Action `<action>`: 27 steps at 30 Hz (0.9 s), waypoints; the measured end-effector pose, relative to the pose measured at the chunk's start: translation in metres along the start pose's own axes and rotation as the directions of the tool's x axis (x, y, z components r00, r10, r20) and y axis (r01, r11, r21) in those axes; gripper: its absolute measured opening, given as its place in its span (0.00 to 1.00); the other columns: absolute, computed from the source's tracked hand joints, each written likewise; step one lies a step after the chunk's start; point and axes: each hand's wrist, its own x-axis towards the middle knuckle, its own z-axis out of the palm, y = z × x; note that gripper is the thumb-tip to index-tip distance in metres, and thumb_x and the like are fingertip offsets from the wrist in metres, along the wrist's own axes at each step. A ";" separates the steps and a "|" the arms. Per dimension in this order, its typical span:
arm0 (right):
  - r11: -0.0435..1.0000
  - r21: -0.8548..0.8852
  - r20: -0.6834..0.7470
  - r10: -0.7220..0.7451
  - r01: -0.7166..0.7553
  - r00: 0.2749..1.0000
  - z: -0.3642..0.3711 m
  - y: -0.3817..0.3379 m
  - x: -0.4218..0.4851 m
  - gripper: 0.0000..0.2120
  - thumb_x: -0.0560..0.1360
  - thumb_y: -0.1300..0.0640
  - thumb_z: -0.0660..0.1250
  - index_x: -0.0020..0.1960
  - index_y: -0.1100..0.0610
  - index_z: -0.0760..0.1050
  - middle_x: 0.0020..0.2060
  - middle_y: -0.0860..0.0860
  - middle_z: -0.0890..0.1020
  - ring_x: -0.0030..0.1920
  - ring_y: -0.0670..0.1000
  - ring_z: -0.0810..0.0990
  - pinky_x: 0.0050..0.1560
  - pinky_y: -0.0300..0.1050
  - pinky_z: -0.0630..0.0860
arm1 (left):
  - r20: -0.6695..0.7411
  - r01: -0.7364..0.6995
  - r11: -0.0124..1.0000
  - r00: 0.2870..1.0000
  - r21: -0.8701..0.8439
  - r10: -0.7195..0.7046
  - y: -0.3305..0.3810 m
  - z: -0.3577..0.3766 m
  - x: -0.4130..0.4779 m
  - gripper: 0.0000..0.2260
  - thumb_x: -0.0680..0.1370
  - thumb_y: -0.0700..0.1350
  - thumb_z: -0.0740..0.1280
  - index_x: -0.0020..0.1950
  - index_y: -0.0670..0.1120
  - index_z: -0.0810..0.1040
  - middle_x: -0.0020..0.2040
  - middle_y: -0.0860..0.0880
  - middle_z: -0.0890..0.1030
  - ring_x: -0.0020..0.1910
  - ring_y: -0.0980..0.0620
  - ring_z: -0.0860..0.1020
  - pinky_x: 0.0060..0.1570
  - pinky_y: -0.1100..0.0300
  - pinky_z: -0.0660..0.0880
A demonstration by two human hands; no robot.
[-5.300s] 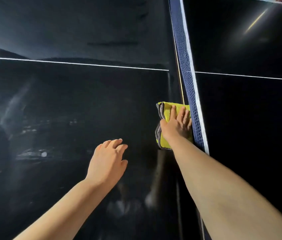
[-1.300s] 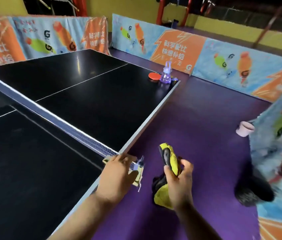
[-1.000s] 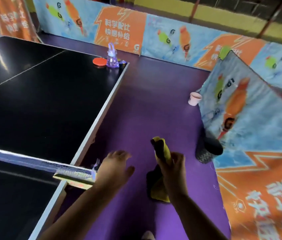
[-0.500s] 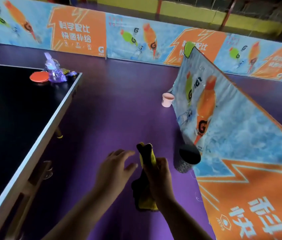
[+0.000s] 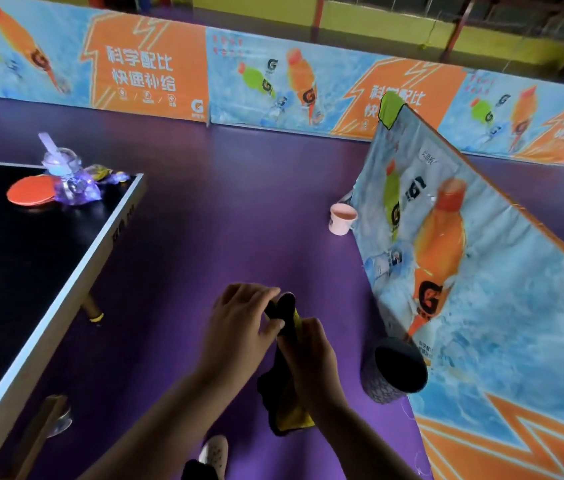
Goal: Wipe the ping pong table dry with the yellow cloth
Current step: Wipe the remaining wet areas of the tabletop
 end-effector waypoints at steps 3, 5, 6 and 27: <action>0.999 -0.017 -0.103 0.036 -0.038 0.994 0.011 -0.024 0.072 0.12 0.77 0.51 0.69 0.42 0.55 0.69 0.30 0.47 0.74 0.29 0.42 0.71 0.29 0.33 0.66 | -0.011 -0.001 0.999 1.000 -0.034 0.000 -0.036 0.023 0.063 0.25 0.62 0.43 0.80 0.57 0.44 0.79 0.51 0.49 0.80 0.52 0.51 0.71 0.50 0.55 0.74; 0.993 0.105 -0.198 0.078 -0.058 0.977 0.011 -0.038 0.122 0.12 0.78 0.55 0.69 0.42 0.57 0.67 0.32 0.49 0.72 0.35 0.50 0.70 0.31 0.37 0.65 | 0.016 -0.085 0.994 0.996 -0.074 0.086 -0.056 0.038 0.107 0.21 0.63 0.45 0.78 0.55 0.46 0.80 0.49 0.50 0.80 0.51 0.52 0.72 0.48 0.54 0.76; 0.978 0.198 -0.236 0.108 -0.061 0.966 0.010 -0.045 0.146 0.13 0.77 0.56 0.69 0.42 0.58 0.66 0.34 0.52 0.70 0.37 0.51 0.69 0.35 0.41 0.67 | 0.045 -0.139 0.986 0.989 -0.092 0.144 -0.064 0.046 0.128 0.17 0.66 0.48 0.75 0.53 0.47 0.80 0.48 0.51 0.80 0.50 0.52 0.73 0.46 0.53 0.77; 0.968 0.249 -0.642 0.148 0.021 0.753 -0.072 -0.074 0.583 0.09 0.79 0.59 0.65 0.45 0.59 0.66 0.35 0.50 0.71 0.36 0.49 0.71 0.35 0.37 0.68 | 0.402 0.002 0.968 0.910 -0.250 0.102 -0.116 0.307 0.455 0.13 0.69 0.54 0.73 0.48 0.49 0.77 0.42 0.56 0.79 0.42 0.58 0.75 0.33 0.73 0.63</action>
